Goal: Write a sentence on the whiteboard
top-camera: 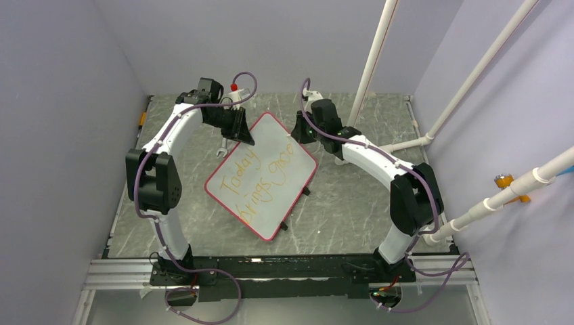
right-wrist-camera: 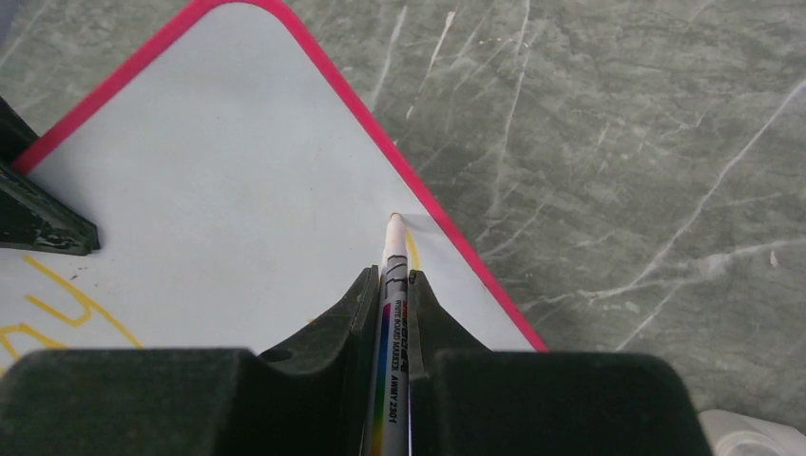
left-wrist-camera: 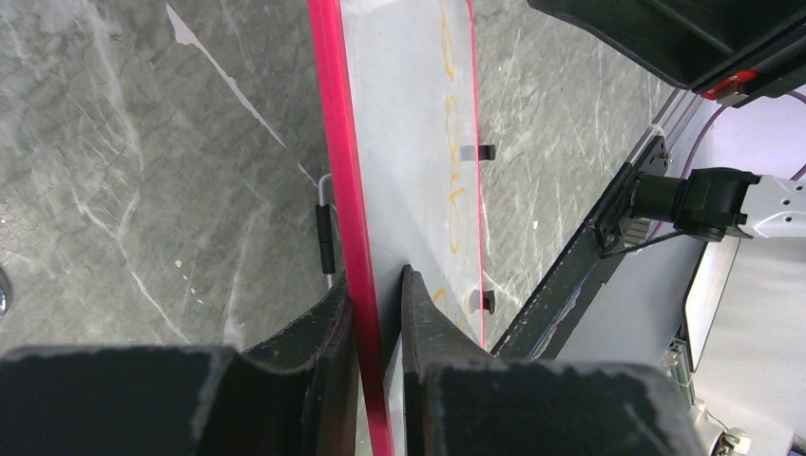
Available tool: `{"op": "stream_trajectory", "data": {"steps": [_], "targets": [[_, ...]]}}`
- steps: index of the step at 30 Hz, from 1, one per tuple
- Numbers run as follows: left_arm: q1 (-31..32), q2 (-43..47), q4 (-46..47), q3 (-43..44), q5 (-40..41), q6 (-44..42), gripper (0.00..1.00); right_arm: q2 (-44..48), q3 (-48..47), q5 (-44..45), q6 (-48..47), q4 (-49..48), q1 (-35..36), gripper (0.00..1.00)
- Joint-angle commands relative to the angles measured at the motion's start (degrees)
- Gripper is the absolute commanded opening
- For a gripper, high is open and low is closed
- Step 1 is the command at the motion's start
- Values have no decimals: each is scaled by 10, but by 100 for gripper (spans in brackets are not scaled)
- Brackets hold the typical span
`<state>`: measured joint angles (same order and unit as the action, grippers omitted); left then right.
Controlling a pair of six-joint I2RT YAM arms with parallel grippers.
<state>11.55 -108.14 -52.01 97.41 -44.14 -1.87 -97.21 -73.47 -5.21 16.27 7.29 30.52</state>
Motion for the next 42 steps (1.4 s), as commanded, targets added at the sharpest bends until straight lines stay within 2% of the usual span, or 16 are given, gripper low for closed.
{"op": "stream_trajectory", "data": {"steps": [1, 22, 42], "targets": [[6, 25, 26, 11, 15, -45, 0, -15, -22, -36, 16, -4, 7, 0], [6, 25, 26, 11, 17, -45, 0, 27, 94, -37, 21, -29, 7, 0], [6, 28, 27, 9, 17, -46, 0, 55, 147, 9, 3, -18, 6, 0]]}}
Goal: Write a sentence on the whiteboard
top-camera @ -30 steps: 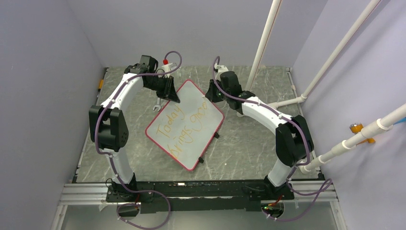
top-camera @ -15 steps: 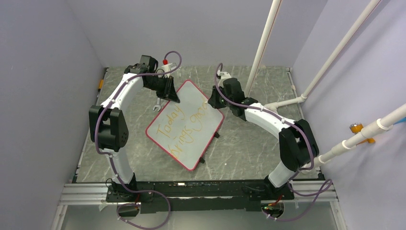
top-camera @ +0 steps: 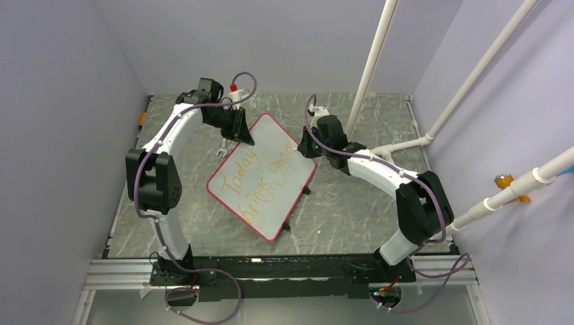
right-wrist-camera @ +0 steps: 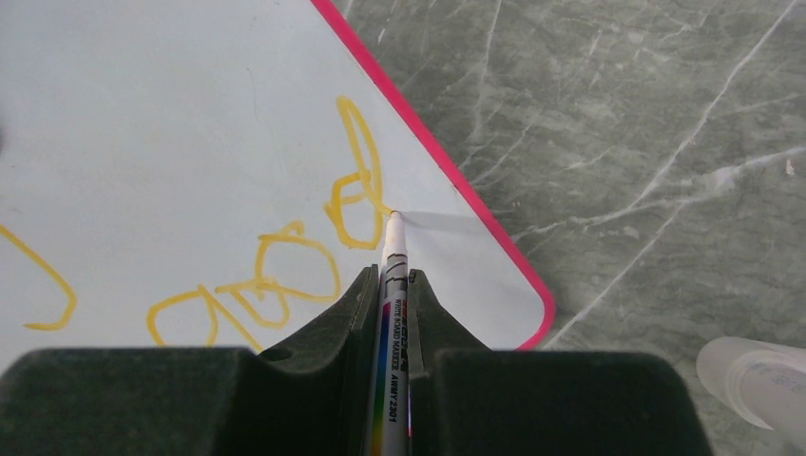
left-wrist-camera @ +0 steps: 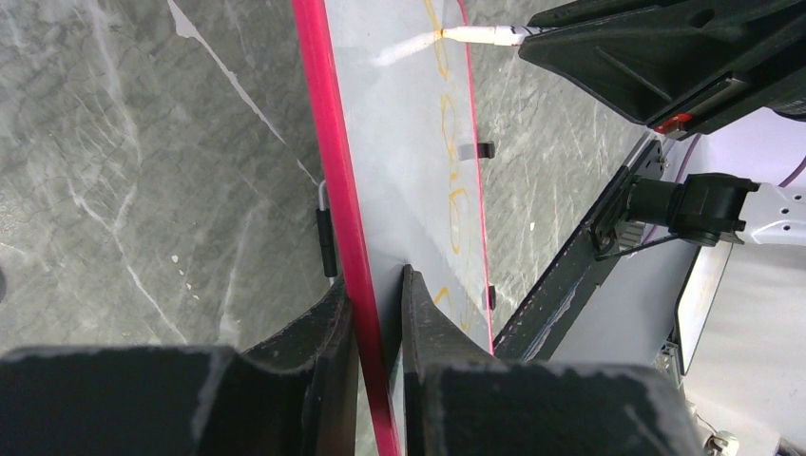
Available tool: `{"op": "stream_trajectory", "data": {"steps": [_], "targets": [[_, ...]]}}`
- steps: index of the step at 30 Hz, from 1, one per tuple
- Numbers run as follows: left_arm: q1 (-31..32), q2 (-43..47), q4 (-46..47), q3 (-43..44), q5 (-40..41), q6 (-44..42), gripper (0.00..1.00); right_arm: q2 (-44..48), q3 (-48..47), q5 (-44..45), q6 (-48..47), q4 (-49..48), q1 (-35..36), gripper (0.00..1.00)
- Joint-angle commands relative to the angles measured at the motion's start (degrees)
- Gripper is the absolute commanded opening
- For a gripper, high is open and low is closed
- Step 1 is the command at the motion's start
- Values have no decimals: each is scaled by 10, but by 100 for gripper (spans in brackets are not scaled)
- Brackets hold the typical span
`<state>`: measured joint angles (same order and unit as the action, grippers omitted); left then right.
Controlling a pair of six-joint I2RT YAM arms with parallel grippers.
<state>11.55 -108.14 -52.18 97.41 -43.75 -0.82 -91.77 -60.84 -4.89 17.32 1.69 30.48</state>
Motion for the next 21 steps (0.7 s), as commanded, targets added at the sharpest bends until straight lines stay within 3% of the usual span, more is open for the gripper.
{"op": "stream_trajectory", "data": {"steps": [1, 21], "targets": [[6, 28, 29, 9, 14, -56, 0, 1, 22, 9, -9, 41, 7, 0], [5, 37, 33, 5, 27, -57, 0, 81, -21, 107, -35, 122, 16, 0]]}}
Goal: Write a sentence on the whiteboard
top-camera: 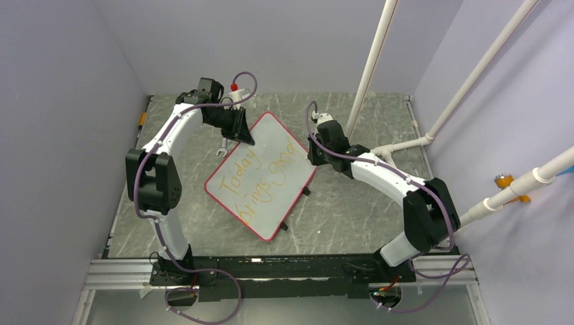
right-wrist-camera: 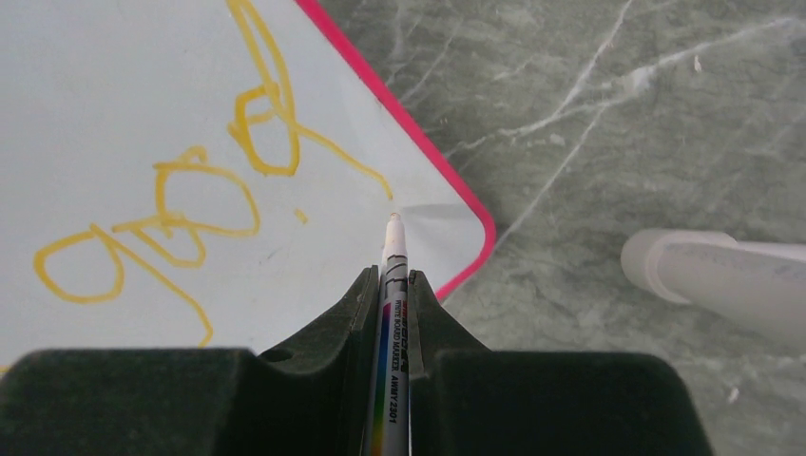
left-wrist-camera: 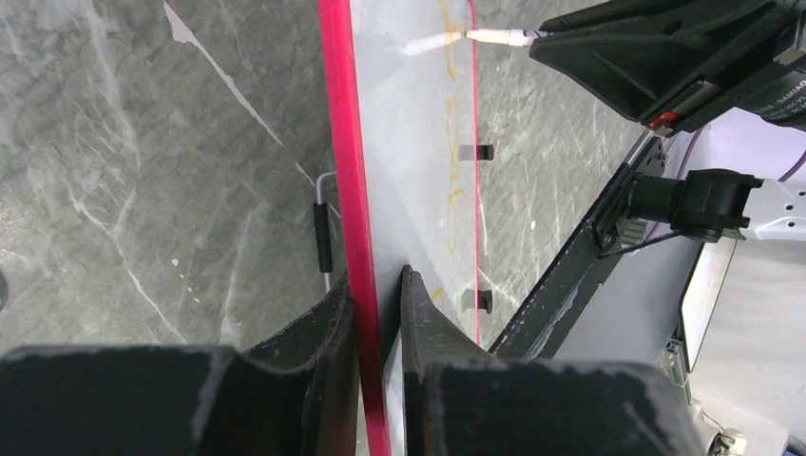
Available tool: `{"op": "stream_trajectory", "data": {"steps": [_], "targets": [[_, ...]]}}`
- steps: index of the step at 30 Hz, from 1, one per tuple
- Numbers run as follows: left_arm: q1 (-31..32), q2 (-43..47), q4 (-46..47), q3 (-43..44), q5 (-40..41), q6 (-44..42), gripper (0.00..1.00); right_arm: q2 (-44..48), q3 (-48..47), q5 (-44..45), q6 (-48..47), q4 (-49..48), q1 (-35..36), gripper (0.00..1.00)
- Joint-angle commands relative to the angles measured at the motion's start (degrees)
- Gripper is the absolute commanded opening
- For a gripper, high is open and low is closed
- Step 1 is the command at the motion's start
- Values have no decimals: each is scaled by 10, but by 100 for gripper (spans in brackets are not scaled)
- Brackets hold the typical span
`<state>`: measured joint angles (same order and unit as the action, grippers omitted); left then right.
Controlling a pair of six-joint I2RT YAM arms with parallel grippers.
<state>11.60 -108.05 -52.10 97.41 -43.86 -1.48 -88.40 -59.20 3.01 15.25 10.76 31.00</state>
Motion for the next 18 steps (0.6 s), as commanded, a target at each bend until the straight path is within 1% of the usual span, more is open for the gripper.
{"op": "stream_trajectory", "data": {"steps": [1, 4, 8, 15, 18], "targets": [[5, 38, 34, 3, 31, -49, 2, 55, -41, 28, -14, 36, 13, 0], [4, 41, 39, 0, 37, -45, 7, 83, -43, 20, -9, 41, 17, 0], [2, 48, 48, -6, 42, -41, 19, 112, -40, 5, -1, 43, 18, 0], [-3, 59, 64, -20, 57, -34, 36, 140, -24, -17, 9, 38, 18, 0], [-9, 57, 70, -27, 49, -34, 40, 147, -18, -22, 12, 34, 18, 0]]}}
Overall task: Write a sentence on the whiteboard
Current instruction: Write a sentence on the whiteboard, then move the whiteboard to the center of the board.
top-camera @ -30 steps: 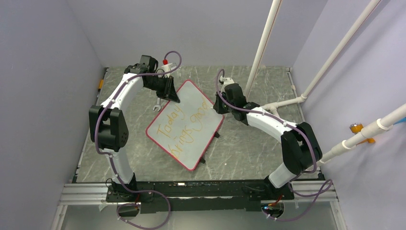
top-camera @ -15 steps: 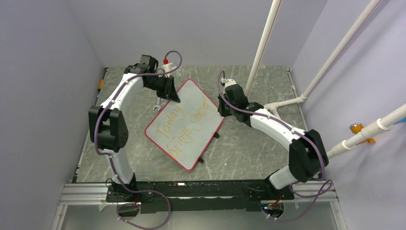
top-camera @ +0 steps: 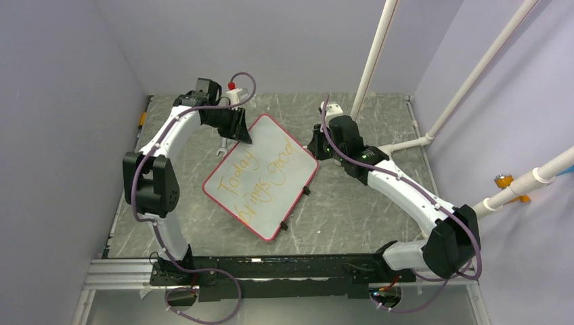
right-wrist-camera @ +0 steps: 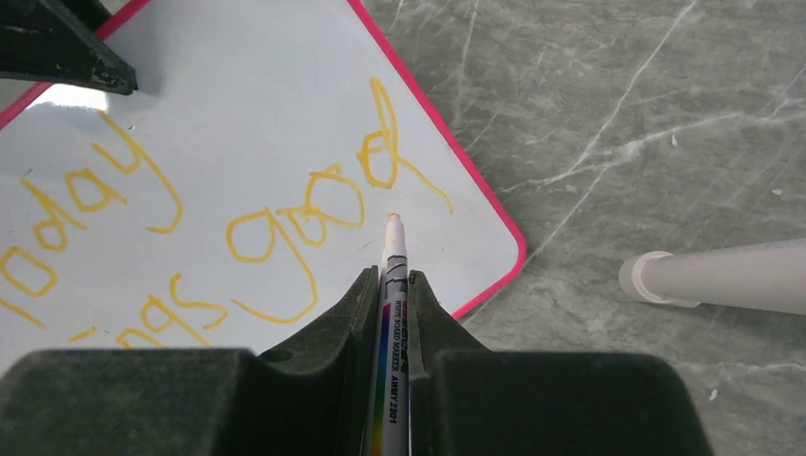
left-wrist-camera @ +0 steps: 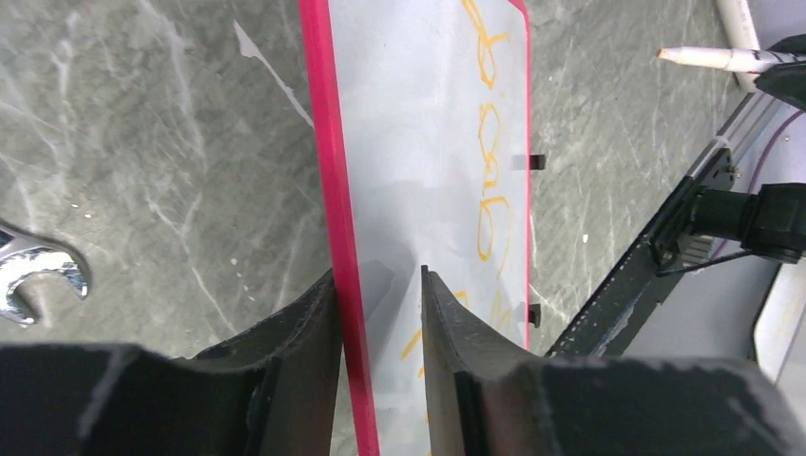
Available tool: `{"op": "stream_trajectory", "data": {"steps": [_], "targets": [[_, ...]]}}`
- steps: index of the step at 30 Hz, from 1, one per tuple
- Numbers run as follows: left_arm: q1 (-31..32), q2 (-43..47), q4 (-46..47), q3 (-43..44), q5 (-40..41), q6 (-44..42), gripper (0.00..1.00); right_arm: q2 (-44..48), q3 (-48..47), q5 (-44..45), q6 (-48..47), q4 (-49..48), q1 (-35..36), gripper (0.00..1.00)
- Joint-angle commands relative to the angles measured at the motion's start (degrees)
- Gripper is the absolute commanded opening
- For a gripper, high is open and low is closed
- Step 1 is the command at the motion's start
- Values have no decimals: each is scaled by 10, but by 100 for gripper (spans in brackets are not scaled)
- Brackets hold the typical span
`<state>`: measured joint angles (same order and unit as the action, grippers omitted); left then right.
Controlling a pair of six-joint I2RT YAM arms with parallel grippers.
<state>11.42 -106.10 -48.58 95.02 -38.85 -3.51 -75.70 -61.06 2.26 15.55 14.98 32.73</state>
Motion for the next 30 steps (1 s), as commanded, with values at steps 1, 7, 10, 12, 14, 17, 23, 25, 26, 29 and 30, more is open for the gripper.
{"op": "stream_trajectory", "data": {"steps": [1, 7, 10, 12, 14, 17, 23, 25, 26, 29, 30], "targets": [[-9, 36, 35, -4, -2, -14, 41, 22, 3, -16, 10, -9, 1, 0], [-15, 43, 51, -13, -9, -10, 48, 24, 12, -20, 12, -12, 1, 0], [-15, 52, 61, -17, -14, -5, 50, 24, 12, -20, 13, -14, 1, 0], [-15, 62, 69, -22, -11, -2, 53, 24, 11, -20, 13, -13, 1, 0], [-16, 75, 76, -29, -1, 0, 56, 24, 9, -20, 12, -11, 1, 0], [-17, 95, 83, -38, 32, 3, 59, 29, 5, -19, 9, -6, 1, 0], [-16, 139, 95, -60, 115, 14, 64, 44, 3, -9, 5, 3, 1, 0], [-15, 163, 100, -74, 142, 21, 69, 50, 3, -4, 3, 8, 1, 0], [-14, 174, 98, -80, 158, 25, 70, 53, 2, -2, 2, 11, 2, 0], [10, 208, 80, -90, 223, 31, 72, 64, 0, 10, 1, 16, 1, 0], [24, 219, 72, -94, 249, 31, 72, 67, -1, 17, 2, 18, 1, 0]]}}
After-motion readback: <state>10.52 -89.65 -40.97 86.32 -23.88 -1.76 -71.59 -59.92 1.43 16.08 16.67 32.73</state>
